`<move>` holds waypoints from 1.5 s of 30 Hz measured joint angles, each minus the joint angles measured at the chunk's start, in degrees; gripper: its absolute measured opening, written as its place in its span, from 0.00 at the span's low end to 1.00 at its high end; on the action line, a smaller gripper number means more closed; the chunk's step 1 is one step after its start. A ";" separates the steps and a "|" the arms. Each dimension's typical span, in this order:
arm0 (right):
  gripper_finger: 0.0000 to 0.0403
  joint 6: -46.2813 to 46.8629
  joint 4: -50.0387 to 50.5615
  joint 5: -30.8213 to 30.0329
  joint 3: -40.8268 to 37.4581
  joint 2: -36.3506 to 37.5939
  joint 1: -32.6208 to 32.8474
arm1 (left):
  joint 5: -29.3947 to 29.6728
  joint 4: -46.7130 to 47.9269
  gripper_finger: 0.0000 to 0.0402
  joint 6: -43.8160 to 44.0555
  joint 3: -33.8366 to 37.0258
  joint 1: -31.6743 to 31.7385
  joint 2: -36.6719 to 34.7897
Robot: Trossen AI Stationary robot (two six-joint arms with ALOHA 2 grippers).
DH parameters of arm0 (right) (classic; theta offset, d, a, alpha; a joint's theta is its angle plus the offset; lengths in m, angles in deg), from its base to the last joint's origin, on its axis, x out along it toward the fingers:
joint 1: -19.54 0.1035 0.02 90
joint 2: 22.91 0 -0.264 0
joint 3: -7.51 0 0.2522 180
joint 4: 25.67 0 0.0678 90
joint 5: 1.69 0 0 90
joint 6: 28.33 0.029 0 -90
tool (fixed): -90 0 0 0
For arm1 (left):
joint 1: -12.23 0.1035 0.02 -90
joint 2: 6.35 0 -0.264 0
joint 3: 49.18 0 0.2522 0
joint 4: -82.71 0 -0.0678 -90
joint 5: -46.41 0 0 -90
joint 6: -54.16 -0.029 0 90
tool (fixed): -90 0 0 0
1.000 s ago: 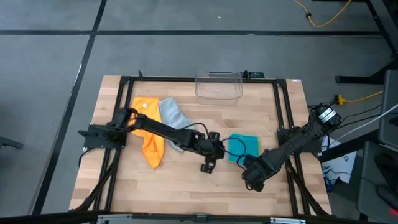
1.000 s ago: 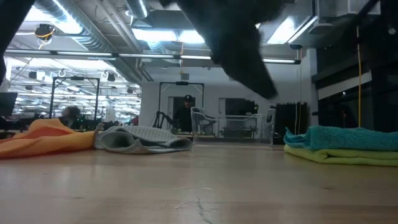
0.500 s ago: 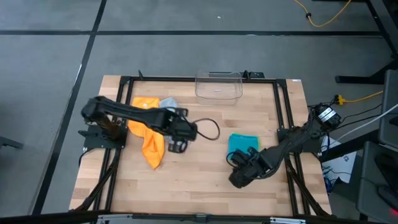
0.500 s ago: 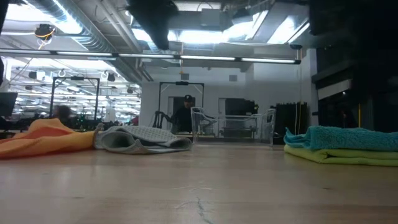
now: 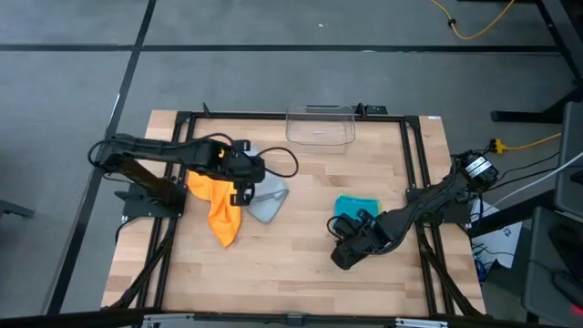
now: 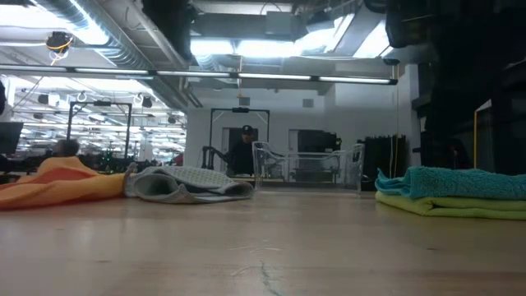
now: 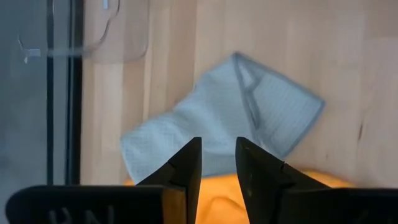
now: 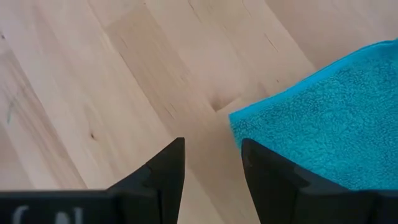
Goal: Fold microfiber towels
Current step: Fold the gray microfiber towel
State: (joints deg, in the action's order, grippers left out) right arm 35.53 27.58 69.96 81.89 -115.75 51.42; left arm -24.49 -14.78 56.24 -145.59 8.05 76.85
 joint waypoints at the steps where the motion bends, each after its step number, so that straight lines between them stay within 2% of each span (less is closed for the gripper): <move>1: 0.40 -0.02 0.02 -0.01 0.00 0.00 0.00 | 0.00 -1.34 0.22 0.45 1.55 0.46 -0.74; 5: 0.40 -0.12 0.02 -1.25 0.00 0.00 0.00 | -1.37 -7.87 0.22 0.87 8.96 1.96 -4.49; 10: 0.40 -0.14 0.02 -6.85 0.00 0.00 -0.07 | -11.36 -17.17 0.22 1.01 18.54 3.58 -7.87; 12: 0.40 -0.14 -0.05 -8.89 0.00 0.00 -0.13 | -13.32 -21.76 0.22 1.68 22.30 3.87 -8.92; 22: 0.40 0.03 -0.48 -10.47 0.00 0.00 -0.22 | -13.91 -42.45 0.22 8.74 36.97 4.06 -9.46; 33: 0.40 0.08 -0.69 -10.38 0.00 0.00 -0.22 | -13.91 -56.90 0.22 10.79 38.39 4.05 -9.46; 45: 0.40 0.10 -0.70 -10.36 0.00 0.00 -0.22 | -13.88 -57.23 0.22 11.58 38.39 4.01 -9.46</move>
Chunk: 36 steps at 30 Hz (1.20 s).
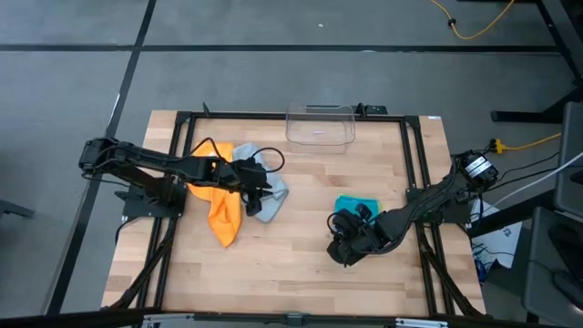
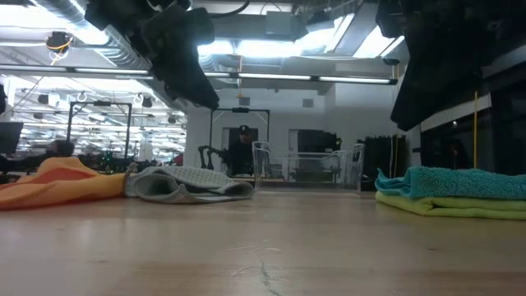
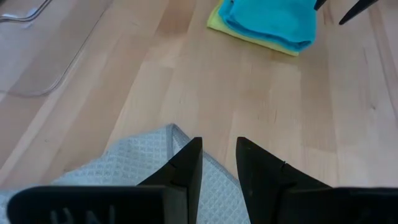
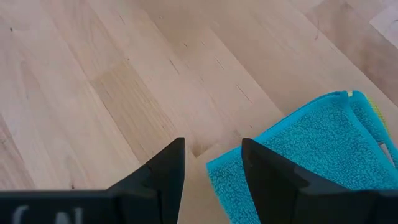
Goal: Fold microfiber towels
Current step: Fold the gray microfiber towel
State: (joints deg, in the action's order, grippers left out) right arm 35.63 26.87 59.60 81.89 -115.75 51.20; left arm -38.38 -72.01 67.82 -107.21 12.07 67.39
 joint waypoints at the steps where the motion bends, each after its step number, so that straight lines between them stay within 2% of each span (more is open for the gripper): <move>1: 0.40 0.00 0.02 0.00 0.00 0.00 0.00 | 0.00 0.13 0.22 0.64 0.00 -0.01 0.06; 6: 0.40 0.00 0.00 0.00 0.00 0.00 0.00 | 0.00 4.33 0.22 6.18 0.00 -0.02 0.26; 16: 0.40 0.00 -0.17 0.02 0.00 0.00 0.00 | 0.22 20.93 0.22 13.23 0.00 -0.87 0.27; 23: 0.40 0.01 -0.20 0.04 0.00 0.00 0.00 | 1.23 22.37 0.22 10.56 0.00 -3.28 0.31; 29: 0.40 0.02 -0.21 0.04 0.00 0.00 0.00 | 1.49 22.04 0.22 0.06 0.00 -4.84 0.31; 33: 0.40 0.02 -0.22 0.33 0.00 0.00 0.00 | 1.36 22.73 0.23 1.27 0.00 -5.04 0.31; 36: 0.40 0.02 -0.22 0.33 0.00 0.00 0.00 | 1.10 24.85 0.27 1.48 0.00 -5.01 0.31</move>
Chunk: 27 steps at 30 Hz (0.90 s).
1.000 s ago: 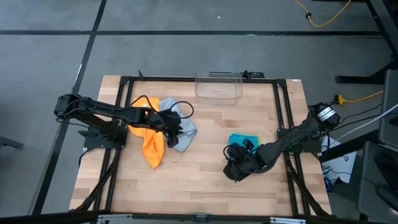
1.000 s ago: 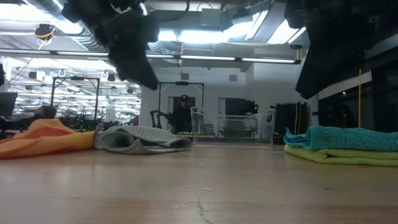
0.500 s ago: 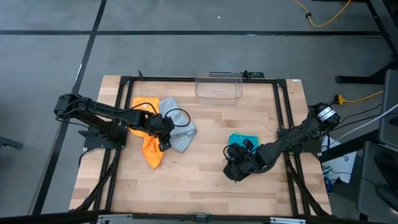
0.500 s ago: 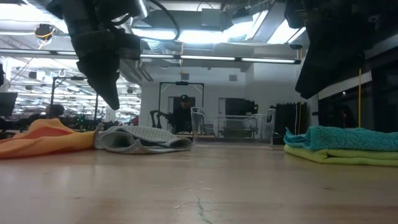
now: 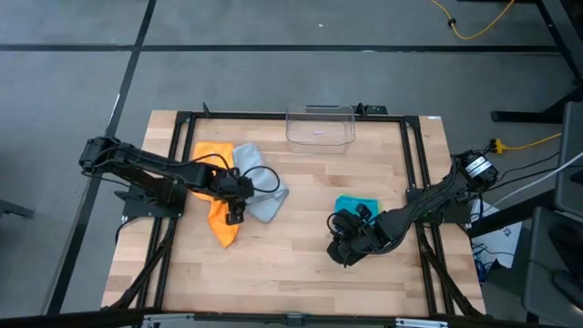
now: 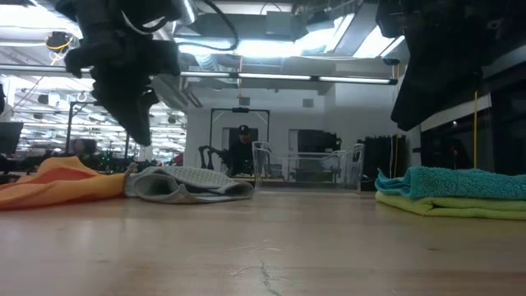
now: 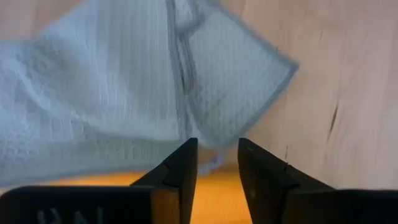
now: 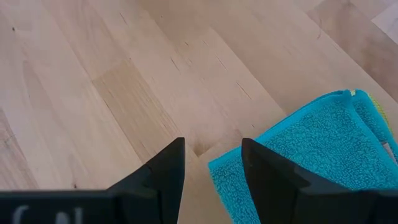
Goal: Fold microfiber towels
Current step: Fold the gray microfiber towel
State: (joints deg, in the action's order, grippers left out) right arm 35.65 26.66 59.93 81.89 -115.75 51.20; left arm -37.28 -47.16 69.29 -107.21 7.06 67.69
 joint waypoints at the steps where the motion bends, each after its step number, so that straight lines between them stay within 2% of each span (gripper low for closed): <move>1: 0.40 0.00 0.00 0.00 0.00 0.00 0.02 | 0.01 1.10 0.29 0.00 0.00 0.00 0.00; 7: 0.40 0.00 0.00 0.02 0.00 0.00 0.02 | -0.16 1.97 0.45 -0.58 1.19 0.00 0.03; 11: 0.40 0.00 0.00 0.01 0.00 0.00 0.01 | 0.02 0.91 0.52 -0.86 3.20 -0.02 0.14; 17: 0.40 0.00 -0.09 0.02 0.00 0.00 0.01 | 2.19 -7.67 0.53 -2.24 7.00 -0.02 0.40; 24: 0.40 0.00 -0.21 0.03 0.00 0.00 0.00 | 1.77 -8.97 0.52 -3.61 10.24 -0.02 0.50; 27: 0.40 -0.02 -0.22 0.03 0.00 0.00 0.00 | 3.43 -10.58 0.52 -3.69 10.99 -0.02 0.66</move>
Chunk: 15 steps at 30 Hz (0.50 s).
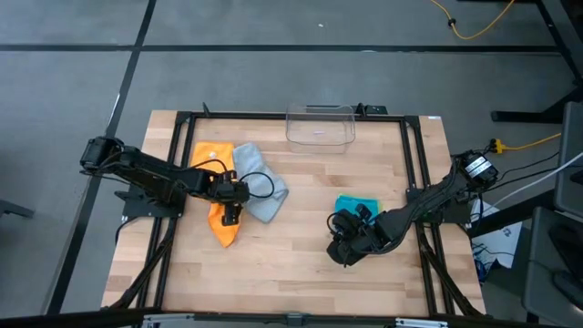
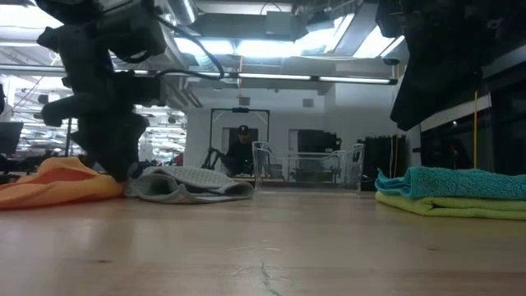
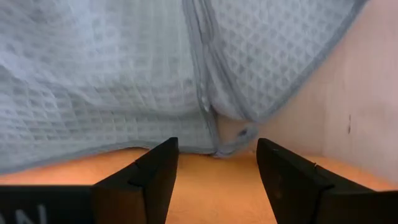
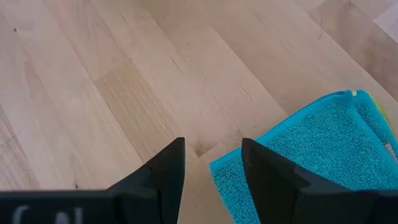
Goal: Fold microfiber towels
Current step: Fold the gray microfiber towel
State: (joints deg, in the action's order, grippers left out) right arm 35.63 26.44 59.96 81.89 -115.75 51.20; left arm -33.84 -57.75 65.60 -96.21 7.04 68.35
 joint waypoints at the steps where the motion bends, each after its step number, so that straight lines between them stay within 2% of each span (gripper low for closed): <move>1: 0.40 0.02 0.00 0.02 0.00 0.00 0.00 | 0.21 -0.64 0.52 -0.02 0.00 0.00 0.00; 8: 0.40 0.02 0.00 0.02 0.00 0.00 0.00 | 0.14 -1.05 0.50 -0.02 0.00 0.00 -0.02; 11: 0.40 0.00 -0.01 0.00 0.00 0.00 0.00 | 0.14 -1.05 0.43 -0.02 0.00 0.00 -0.02; 15: 0.40 0.01 0.00 -0.03 0.00 0.00 0.01 | 0.12 -1.05 0.29 0.00 0.00 0.02 -0.02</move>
State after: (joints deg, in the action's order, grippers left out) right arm 35.64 26.44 59.93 81.89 -115.75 51.21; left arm -33.72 -58.80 65.60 -96.21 7.06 68.33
